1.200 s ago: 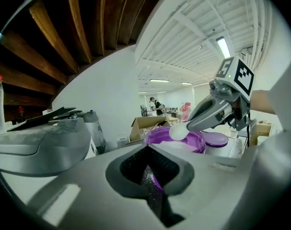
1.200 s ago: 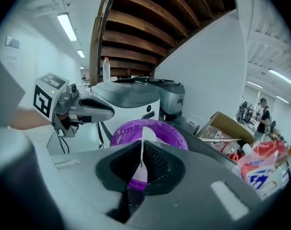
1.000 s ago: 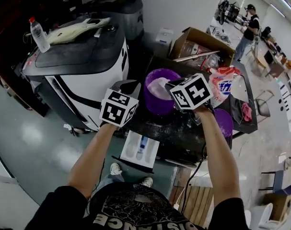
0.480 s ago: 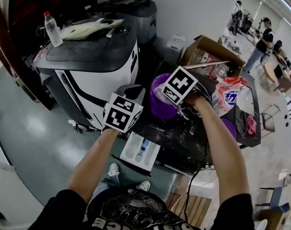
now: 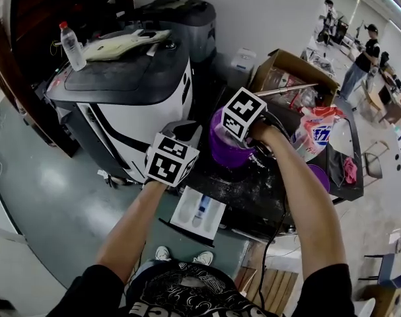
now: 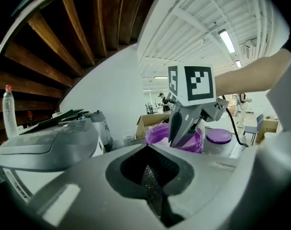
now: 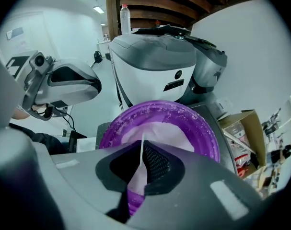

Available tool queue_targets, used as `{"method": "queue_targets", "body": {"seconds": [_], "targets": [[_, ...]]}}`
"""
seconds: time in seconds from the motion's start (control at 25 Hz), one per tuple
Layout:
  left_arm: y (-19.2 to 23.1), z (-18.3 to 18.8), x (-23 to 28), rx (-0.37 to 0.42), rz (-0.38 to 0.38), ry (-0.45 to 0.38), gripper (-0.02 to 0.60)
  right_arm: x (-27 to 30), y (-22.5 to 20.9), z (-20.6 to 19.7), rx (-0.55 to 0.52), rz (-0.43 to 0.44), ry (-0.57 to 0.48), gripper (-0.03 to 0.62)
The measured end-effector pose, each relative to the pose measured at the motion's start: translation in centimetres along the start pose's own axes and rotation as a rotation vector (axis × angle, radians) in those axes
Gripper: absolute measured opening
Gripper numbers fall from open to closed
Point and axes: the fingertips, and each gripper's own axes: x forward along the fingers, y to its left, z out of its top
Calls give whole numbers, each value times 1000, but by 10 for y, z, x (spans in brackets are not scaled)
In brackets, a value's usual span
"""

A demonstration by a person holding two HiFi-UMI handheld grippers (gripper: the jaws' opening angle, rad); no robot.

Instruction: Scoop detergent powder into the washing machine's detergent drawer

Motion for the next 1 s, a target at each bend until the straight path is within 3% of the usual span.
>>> {"method": "queue_targets", "body": {"seconds": [0.24, 0.56, 1.0], "targets": [[2, 0, -1, -4, -31, -13, 2, 4, 8, 0, 132, 84, 35, 38], [9, 0, -9, -15, -52, -34, 2, 4, 9, 4, 268, 126, 29, 38], [10, -1, -8, -12, -75, -44, 2, -4, 5, 13, 448, 202, -70, 38]]}}
